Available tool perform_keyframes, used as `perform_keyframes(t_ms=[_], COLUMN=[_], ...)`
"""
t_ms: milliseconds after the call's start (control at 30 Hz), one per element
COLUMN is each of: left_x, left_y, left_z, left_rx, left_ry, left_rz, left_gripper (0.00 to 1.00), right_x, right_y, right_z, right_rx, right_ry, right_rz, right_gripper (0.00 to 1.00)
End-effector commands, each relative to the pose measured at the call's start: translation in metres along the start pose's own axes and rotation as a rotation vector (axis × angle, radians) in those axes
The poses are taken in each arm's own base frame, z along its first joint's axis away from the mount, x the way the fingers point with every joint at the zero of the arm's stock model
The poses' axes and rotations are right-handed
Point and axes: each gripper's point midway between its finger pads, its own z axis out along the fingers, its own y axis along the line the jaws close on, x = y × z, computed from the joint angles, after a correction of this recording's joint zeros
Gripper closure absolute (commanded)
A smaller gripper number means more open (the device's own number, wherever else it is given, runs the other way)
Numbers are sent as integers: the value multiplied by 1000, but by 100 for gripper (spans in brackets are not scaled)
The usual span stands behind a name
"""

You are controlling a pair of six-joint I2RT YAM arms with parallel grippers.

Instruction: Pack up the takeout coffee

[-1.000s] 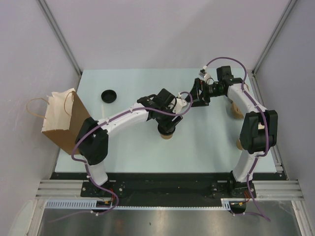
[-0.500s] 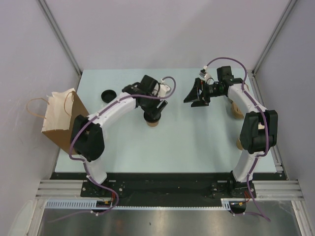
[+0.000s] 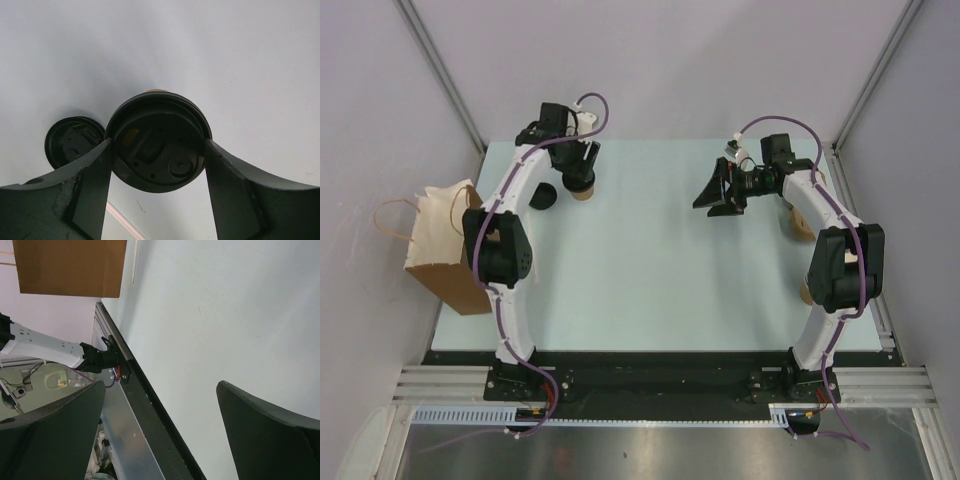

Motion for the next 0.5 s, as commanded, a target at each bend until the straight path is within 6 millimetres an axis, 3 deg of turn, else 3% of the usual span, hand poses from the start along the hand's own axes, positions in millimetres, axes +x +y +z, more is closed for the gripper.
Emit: perform_keyframes(t_ms=[0, 467], left_x=[-16, 11], left_y=[-8, -4], left_z=[2, 32], left_rx=[58, 68], left_ry=[-50, 19], left_rz=[19, -22], left_gripper=[51, 48], right_x=[-2, -1], right_y=[-3, -2], right_z=[1, 1], right_rx=[-12, -11], right_ry=[-3, -1], right_rz=[3, -4], right_gripper=[0, 0])
